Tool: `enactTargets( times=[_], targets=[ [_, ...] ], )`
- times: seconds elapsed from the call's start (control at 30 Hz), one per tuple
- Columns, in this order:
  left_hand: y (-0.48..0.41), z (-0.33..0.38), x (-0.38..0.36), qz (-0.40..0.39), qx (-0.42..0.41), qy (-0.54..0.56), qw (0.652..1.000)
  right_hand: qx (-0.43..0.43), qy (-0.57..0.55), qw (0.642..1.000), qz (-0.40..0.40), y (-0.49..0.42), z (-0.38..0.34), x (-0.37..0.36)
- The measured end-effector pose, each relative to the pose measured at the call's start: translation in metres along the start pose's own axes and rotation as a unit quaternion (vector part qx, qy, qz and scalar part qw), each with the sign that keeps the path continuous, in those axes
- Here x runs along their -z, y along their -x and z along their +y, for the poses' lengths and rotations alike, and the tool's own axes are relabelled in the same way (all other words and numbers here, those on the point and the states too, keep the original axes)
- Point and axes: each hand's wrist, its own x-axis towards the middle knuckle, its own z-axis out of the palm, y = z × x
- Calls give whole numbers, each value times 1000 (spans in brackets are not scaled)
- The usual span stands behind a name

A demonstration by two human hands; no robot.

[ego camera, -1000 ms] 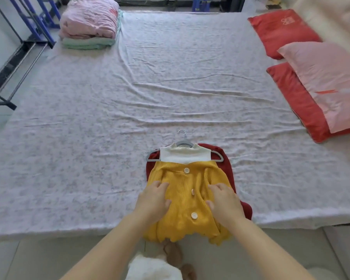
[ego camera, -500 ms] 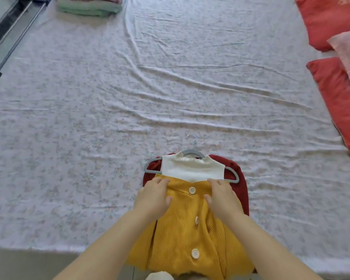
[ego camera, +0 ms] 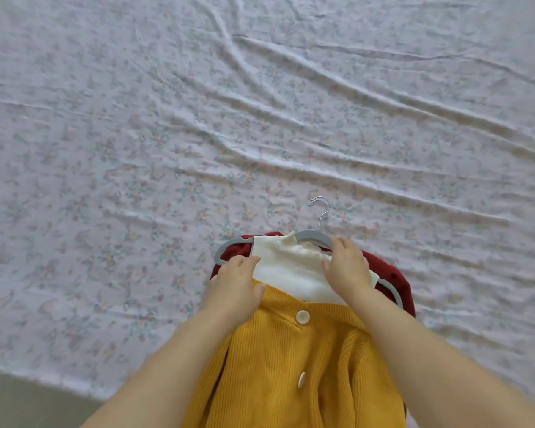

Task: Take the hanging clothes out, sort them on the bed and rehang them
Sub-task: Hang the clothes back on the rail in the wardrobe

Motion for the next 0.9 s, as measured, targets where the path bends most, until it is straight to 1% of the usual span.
enactTargets(
  times=[0.13,0.23,0.3,0.37,0.47,0.63,0.73,0.9],
  targets=[
    [-14,-2,-8,-4,10,3,1000,-1,21,999,-33,-30,-1,-13],
    [-19,-4,-11,-3,17,7,1000,-8,12,999,-29,-37,-1,-18],
    [-19,-3,-12,-7,18,11,1000,-18,-24,999,-17,-39,0,-16],
    [-16,-1,-12,-8,14,11,1000,-31,-95,995,-4,-38,1,-9],
    [-10,7,-7,12,-6,16,1000,-19,-154,988,15,-24,0,7],
    [18,27,10,66,-81,43,994,25,-201,979,29,54,-13,35],
    [43,37,20,92,-131,48,986,63,-235,968,54,114,-30,55],
    [105,34,36,138,-219,43,965,58,-305,944,111,196,-59,95]
  ],
)
